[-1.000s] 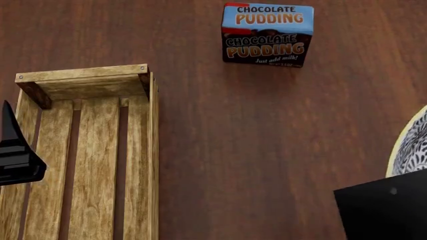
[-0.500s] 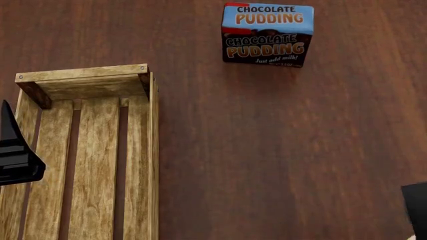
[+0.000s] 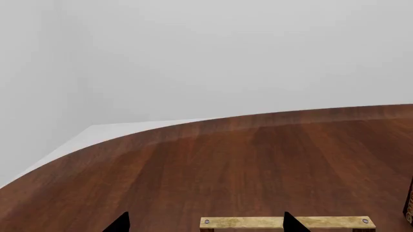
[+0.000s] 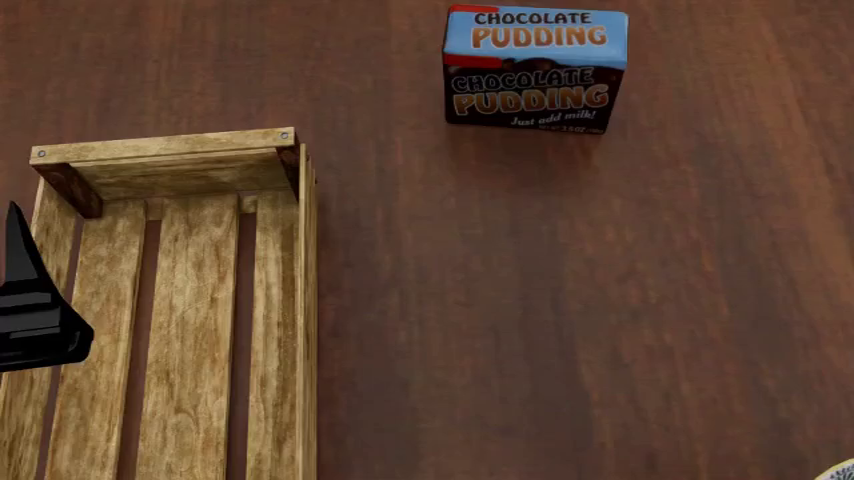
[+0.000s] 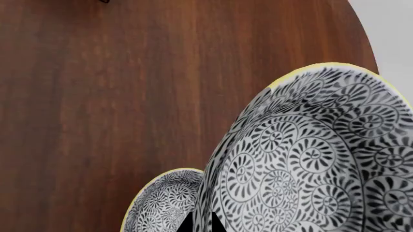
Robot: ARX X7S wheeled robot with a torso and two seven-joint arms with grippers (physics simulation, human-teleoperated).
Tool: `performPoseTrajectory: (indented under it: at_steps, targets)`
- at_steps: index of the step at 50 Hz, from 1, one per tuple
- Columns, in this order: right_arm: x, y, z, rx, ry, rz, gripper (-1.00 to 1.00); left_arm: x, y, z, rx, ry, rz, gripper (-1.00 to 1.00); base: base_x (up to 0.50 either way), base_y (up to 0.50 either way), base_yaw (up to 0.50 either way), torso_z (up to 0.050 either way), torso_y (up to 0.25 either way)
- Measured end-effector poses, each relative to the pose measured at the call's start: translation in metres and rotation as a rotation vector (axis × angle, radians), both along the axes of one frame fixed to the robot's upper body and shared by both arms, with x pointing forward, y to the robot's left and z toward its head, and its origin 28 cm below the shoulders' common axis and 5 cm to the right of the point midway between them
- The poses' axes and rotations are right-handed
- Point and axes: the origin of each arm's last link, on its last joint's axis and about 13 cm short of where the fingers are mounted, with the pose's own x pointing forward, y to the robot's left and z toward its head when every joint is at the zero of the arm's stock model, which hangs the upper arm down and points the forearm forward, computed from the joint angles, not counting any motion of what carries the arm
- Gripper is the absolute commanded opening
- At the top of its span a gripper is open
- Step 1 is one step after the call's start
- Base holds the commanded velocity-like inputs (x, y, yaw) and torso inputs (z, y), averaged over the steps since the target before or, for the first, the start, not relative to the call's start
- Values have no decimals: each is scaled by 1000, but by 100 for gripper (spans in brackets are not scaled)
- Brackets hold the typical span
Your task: Stack the left bowl on the right bowl and place them in the tray.
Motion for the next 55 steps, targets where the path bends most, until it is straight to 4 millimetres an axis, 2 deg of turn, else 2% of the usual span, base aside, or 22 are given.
performPoseTrajectory:
  at_steps: [10, 37, 55]
  targets:
    - [7, -7, -5, 17, 16, -1, -100, 0, 0, 0, 0, 1, -1, 100, 0, 0, 0, 0, 0]
    - [40, -25, -32, 64, 65, -22, -100, 1, 0, -1, 7, 2, 3, 100, 0, 0, 0, 0, 0]
    - [45, -32, -55, 105, 99, -52, -100, 1, 0, -1, 8, 4, 3, 100, 0, 0, 0, 0, 0]
